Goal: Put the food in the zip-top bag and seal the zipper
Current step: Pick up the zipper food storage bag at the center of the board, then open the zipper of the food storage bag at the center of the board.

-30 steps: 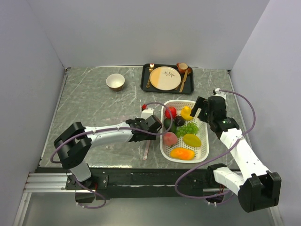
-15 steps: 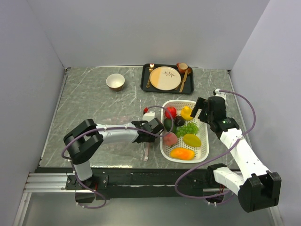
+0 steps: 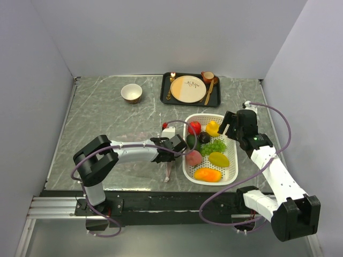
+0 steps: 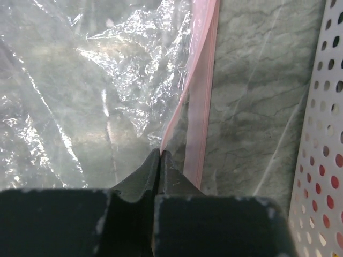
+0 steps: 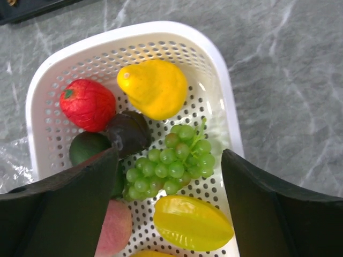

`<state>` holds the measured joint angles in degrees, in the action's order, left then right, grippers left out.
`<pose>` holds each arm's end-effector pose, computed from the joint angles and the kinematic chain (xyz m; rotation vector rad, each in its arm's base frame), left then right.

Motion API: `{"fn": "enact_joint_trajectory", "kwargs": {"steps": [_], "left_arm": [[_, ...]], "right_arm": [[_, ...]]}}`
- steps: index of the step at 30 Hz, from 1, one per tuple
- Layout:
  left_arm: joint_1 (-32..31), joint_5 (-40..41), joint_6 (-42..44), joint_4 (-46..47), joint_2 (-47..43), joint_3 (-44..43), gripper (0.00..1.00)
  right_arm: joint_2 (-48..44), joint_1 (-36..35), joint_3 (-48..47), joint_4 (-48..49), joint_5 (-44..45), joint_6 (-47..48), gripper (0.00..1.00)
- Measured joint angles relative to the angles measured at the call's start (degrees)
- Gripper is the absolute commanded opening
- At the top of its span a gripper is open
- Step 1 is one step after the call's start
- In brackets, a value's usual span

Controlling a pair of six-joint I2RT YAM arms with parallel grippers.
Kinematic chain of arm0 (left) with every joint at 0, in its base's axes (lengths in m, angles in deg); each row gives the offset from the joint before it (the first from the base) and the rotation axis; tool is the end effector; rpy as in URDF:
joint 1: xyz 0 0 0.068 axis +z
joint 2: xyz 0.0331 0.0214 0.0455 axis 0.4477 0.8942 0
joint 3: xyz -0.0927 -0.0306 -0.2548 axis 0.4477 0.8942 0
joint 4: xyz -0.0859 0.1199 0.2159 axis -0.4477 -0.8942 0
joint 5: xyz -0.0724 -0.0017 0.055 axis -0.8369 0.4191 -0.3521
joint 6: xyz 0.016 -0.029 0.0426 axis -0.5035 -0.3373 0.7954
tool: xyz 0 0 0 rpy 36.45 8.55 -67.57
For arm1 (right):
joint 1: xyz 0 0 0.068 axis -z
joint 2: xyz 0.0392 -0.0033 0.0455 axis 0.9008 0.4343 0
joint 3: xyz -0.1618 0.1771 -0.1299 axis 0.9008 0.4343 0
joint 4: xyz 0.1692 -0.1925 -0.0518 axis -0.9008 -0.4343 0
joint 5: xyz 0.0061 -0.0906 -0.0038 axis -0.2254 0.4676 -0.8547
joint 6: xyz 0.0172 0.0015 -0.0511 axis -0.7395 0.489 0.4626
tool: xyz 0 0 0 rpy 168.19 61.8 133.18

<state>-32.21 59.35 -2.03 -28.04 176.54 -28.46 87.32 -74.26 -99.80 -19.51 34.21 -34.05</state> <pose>0.1913 -0.2844 0.1617 0.0210 2.5122 -0.0973 0.2150 0.0333 0.2720 0.3583 2.2110 0.1905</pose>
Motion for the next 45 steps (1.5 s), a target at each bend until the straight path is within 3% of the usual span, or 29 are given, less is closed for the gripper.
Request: {"fn": "enact_joint_trajectory", "kwargs": {"steps": [5,10,14,24,38,43,45], "left_arm": [[0.0,2.0,-0.1,-2.3,-3.0,-0.1,0.01],[0.1,4.5,0.0,-3.8,-11.2,-0.1,0.01],[1.0,4.9,0.3,-3.7,-18.8,-0.1,0.01],[2.7,5.8,0.6,-3.9,-23.7,1.4,0.01],[3.7,4.9,1.5,-3.3,-25.6,3.2,0.01],[3.8,4.3,2.0,-2.8,-25.6,3.2,0.01],[3.9,4.2,2.3,-2.9,-25.6,3.2,0.01]], "right_arm": [[-1.4,0.0,0.3,0.3,-6.4,-0.1,0.66],[-5.7,-1.0,4.4,5.2,-19.3,-3.6,0.66],[-5.8,-6.6,5.9,7.7,-24.5,-6.5,0.68],[7.0,-22.1,3.7,17.2,-28.0,-12.0,0.68],[21.0,-26.2,-7.2,22.8,-29.4,-14.2,0.66],[25.0,-27.4,-9.0,23.1,-29.6,-14.3,0.58],[27.1,-27.8,-9.7,23.1,-30.1,-14.2,0.45]]}}
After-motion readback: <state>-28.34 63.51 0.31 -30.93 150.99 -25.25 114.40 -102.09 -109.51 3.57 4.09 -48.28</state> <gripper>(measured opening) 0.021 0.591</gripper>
